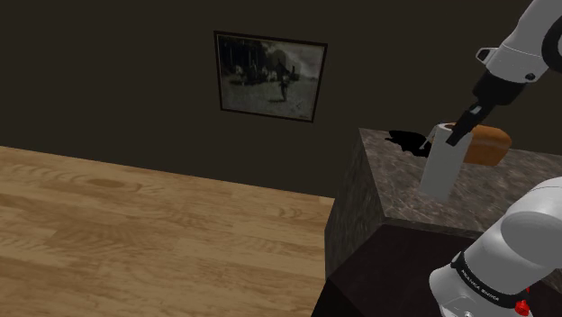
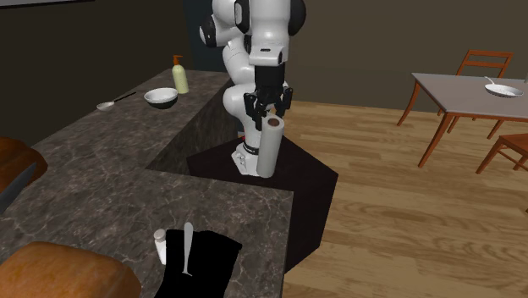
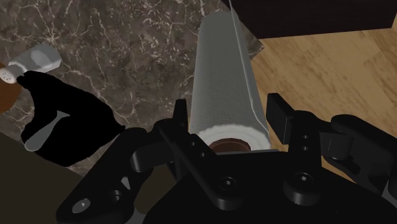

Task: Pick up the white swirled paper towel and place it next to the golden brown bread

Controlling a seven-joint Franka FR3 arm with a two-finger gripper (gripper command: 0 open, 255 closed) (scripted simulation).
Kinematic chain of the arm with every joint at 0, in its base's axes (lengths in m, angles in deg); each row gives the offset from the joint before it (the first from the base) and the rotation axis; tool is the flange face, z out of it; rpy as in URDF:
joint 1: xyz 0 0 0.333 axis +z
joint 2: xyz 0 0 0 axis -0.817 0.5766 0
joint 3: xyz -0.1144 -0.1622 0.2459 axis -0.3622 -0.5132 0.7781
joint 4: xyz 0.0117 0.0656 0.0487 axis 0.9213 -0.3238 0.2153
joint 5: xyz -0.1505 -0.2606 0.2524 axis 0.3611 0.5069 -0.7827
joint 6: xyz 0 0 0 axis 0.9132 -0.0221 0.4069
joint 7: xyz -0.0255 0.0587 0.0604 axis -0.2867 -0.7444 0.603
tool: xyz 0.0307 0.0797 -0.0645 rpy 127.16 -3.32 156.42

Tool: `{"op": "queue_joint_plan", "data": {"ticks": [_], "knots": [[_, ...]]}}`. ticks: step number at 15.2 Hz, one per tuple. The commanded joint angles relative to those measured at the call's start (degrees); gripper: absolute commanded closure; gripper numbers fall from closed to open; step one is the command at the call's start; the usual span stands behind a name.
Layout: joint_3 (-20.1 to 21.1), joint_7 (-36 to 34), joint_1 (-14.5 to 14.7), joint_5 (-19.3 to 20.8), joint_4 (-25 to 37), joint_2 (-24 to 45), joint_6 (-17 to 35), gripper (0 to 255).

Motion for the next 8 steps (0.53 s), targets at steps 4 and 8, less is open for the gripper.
{"op": "queue_joint_plan", "data": {"ticks": [4, 8], "knots": [[0.6, 0.1, 0.4, -0.7, 4.5, 1.6, -2.9, 255], [1.0, 0.3, 0.6, -1.1, 8.1, 2.9, -5.2, 255]]}}
